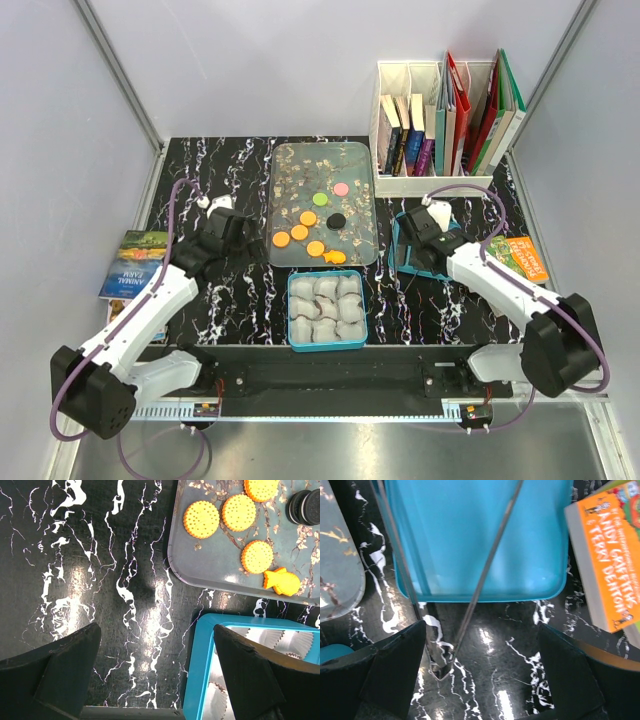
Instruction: Pack the cookies
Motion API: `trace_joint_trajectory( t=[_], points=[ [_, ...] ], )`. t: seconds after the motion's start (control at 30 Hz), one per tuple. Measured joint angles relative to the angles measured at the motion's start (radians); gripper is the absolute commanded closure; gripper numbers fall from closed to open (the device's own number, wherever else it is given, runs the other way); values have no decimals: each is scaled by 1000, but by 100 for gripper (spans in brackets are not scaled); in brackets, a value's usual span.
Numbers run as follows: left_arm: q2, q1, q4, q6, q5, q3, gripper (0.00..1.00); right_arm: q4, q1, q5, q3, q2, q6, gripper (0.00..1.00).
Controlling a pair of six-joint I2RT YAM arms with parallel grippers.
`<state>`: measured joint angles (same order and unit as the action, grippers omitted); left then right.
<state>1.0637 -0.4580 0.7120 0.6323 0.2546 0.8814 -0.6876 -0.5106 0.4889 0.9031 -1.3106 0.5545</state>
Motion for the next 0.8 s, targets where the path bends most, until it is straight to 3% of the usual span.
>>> trace_joint_trajectory(
  t=[0.8],
  points=[
    [21,0,-3,0,-23,0,1,212,0,-106,-26,-150,-17,0]
  ],
)
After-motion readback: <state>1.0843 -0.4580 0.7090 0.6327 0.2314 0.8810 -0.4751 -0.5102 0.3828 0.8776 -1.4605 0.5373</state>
